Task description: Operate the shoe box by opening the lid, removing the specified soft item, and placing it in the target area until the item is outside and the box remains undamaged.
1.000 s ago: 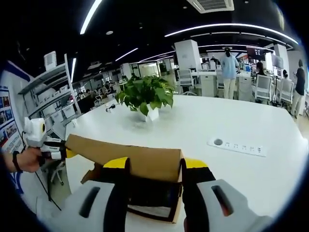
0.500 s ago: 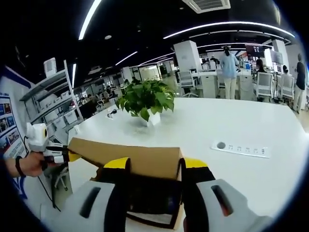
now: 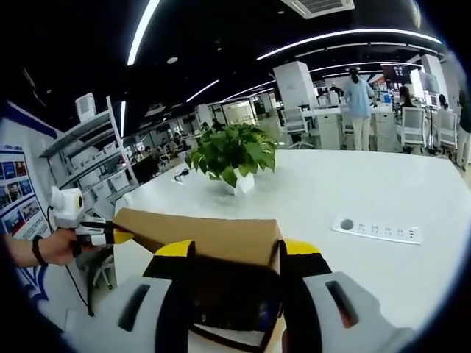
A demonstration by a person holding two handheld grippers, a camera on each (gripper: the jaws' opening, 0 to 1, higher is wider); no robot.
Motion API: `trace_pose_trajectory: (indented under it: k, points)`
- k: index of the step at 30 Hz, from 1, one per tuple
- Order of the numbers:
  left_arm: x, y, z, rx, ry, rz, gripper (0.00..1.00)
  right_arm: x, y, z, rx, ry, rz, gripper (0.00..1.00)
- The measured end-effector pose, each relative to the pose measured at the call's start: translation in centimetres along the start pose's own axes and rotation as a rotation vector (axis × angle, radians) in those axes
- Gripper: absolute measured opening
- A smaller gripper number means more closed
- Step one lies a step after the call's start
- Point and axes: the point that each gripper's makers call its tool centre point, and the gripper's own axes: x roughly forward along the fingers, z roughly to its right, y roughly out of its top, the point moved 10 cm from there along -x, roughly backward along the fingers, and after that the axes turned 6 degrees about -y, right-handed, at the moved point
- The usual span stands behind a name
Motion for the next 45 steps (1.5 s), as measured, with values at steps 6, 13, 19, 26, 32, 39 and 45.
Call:
trace_pose_trajectory:
  k: [6,13,19,26,32,39,45]
  points:
    - [0.4,0.4,-0.2,-0.001,-0.002,-0.003,0.06,-0.2,0.0,0.1,-0.022,0.018,-0.007,0.45]
    - [0.8,0.9,-0.6,0.002,0.001,-0.001,0.05,-0.1,-0.6,0.2,-0.114,0.029,-0.051,0.44]
    - [1.0,1.1,-0.8,0.006,0.004,0.002,0.04,0.3,-0.5,0.6,-0.153,-0.001,-0.051,0.37]
    - [1.2,1.3,-1.1,0.009,0.006,0.007,0.04,1.1,-0.1,1.4,-0.146,-0.038,-0.042,0.25]
    - [1.5,1.6,-1.3,0.01,0.006,0.014,0.04,1.9,-0.1,1.7,-0.177,-0.054,-0.049,0.23]
    - [1.7,1.8,-1.5,0.011,0.006,0.02,0.04,2.7,-0.1,2.4,-0.178,-0.081,-0.05,0.16]
    - [1.9,1.8,-1.7,0.007,0.005,0.027,0.03,3.5,-0.5,3.2,-0.154,-0.123,-0.063,0.08]
